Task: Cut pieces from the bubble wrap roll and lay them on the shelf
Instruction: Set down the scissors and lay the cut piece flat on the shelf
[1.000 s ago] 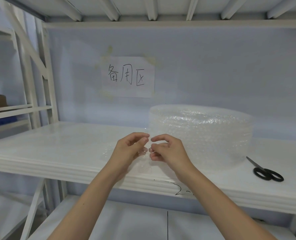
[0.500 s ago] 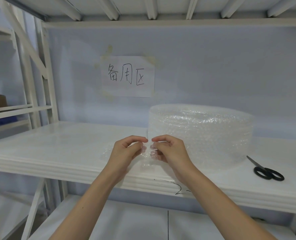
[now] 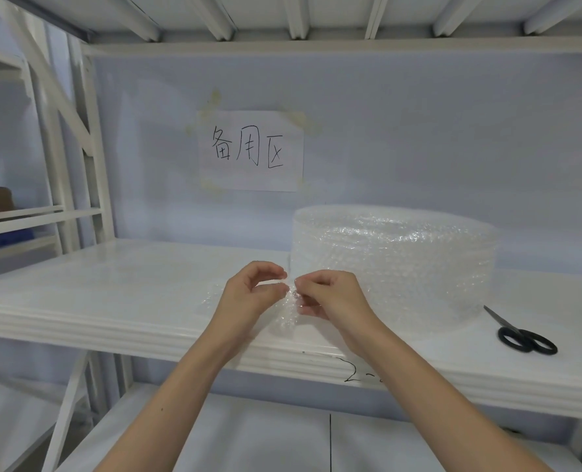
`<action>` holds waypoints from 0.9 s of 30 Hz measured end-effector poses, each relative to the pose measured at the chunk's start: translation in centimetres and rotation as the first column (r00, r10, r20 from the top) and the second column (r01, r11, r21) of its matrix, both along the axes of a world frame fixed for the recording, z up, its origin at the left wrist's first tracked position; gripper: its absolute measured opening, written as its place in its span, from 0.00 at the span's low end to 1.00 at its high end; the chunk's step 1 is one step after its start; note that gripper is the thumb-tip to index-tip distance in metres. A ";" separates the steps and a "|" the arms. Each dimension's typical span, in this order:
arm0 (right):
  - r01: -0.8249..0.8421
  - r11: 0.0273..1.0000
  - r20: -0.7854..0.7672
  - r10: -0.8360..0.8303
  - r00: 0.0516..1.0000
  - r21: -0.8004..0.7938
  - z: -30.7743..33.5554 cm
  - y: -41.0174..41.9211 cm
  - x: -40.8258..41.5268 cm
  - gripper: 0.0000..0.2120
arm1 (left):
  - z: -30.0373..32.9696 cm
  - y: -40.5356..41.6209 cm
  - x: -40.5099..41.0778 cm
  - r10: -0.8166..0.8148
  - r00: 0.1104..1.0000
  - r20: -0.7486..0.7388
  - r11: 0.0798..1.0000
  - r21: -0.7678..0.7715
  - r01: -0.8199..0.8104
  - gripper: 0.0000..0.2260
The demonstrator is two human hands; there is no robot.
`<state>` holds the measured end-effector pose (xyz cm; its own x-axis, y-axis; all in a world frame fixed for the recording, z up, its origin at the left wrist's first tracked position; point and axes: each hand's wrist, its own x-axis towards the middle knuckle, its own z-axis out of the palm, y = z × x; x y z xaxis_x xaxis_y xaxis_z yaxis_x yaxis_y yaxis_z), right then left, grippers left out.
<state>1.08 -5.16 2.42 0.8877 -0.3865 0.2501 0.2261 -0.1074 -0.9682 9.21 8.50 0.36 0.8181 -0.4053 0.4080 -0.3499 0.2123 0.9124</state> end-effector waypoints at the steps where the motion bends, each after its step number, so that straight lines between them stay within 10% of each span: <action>1: 0.008 1.000 0.010 -0.008 1.000 -0.002 0.1 0.0 0.1 0.04 | 0.0 0.1 0.0 -0.019 0.999 -0.042 1.000 -0.008 0.018 0.09; 27: 0.027 0.998 0.065 -0.024 0.998 -0.052 -0.1 0.7 2.2 0.05 | 0.6 2.0 0.0 -0.015 0.998 -0.065 0.987 0.156 0.025 0.05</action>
<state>3.27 -4.42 2.34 0.8590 -0.3937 0.3274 0.2845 -0.1645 -0.9444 9.18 10.53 0.97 0.8316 -0.4763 0.2855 -0.2872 0.0710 0.9552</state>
